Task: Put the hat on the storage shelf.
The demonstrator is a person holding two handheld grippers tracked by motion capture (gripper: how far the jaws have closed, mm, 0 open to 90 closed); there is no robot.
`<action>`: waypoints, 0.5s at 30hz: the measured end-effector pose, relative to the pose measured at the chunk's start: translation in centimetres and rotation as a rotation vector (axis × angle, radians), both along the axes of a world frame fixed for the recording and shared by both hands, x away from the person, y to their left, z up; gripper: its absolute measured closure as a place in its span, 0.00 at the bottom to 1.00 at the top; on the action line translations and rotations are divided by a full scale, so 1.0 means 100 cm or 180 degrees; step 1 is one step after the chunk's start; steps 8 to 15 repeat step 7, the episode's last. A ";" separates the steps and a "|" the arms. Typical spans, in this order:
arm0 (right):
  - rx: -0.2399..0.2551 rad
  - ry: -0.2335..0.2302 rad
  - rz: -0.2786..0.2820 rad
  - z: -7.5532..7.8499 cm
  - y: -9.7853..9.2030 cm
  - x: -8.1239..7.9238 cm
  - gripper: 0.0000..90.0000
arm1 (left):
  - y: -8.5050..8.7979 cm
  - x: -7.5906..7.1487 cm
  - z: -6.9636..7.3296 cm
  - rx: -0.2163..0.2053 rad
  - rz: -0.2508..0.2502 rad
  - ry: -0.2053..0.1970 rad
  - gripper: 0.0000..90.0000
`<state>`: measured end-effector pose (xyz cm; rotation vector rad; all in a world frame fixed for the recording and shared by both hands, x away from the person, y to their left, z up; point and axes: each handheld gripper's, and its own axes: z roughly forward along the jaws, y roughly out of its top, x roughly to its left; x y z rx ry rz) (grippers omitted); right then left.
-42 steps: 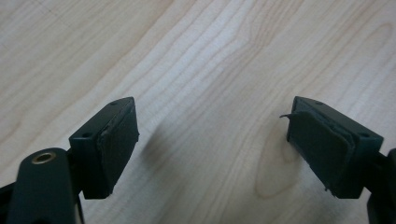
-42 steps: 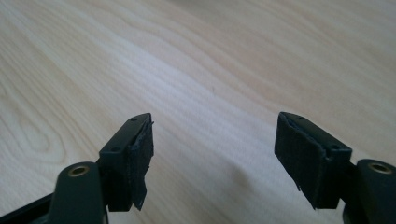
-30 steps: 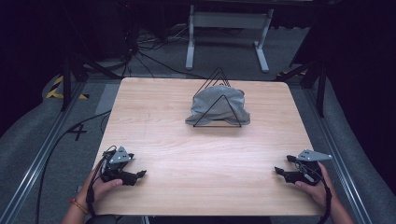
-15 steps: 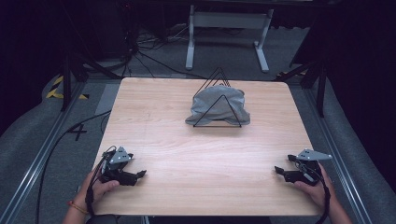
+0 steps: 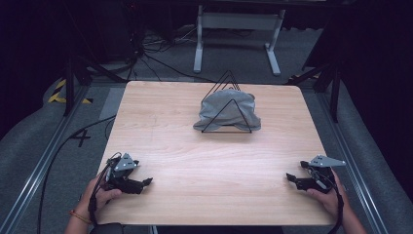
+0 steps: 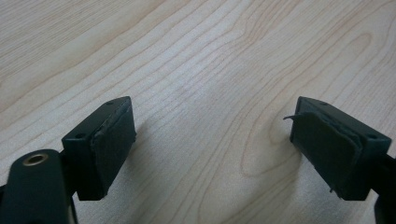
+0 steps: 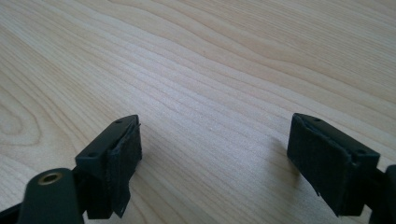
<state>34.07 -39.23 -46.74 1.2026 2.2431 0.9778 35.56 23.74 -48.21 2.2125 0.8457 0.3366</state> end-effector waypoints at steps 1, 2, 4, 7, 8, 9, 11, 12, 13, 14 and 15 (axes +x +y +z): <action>0.0001 0.0000 -0.0001 0.000 0.000 0.000 0.20 | 0.000 0.000 0.000 0.0000 0.0000 0.0001 0.16; 0.0001 0.0001 -0.0006 0.000 0.000 0.000 0.20 | 0.000 0.000 0.000 -0.0002 0.0002 0.0001 0.16; -0.0007 0.0000 -0.0019 0.000 0.000 0.000 0.20 | 0.000 0.000 0.000 -0.0002 0.0001 0.0001 0.16; -0.0002 -0.0001 -0.0031 0.000 0.000 0.000 0.20 | 0.000 0.000 0.000 -0.0004 0.0007 0.0002 0.16; -0.0002 -0.0001 -0.0031 0.000 0.000 0.000 0.20 | 0.000 0.000 0.000 -0.0004 0.0007 0.0002 0.16; -0.0002 -0.0001 -0.0031 0.000 0.000 0.000 0.20 | 0.000 0.000 0.000 -0.0004 0.0007 0.0002 0.16; -0.0002 -0.0001 -0.0031 0.000 0.000 0.000 0.20 | 0.000 0.000 0.000 -0.0004 0.0007 0.0002 0.16; -0.0002 -0.0001 -0.0031 0.000 0.000 0.000 0.20 | 0.000 0.000 0.000 -0.0004 0.0007 0.0002 0.16; -0.0002 -0.0001 -0.0031 0.000 0.000 0.000 0.20 | 0.000 0.000 0.000 -0.0004 0.0007 0.0002 0.16; -0.0002 -0.0001 -0.0031 0.000 0.000 0.000 0.20 | 0.000 0.000 0.000 -0.0004 0.0007 0.0002 0.16; -0.0002 -0.0001 -0.0031 0.000 0.000 0.000 0.20 | 0.000 0.000 0.000 -0.0004 0.0007 0.0002 0.16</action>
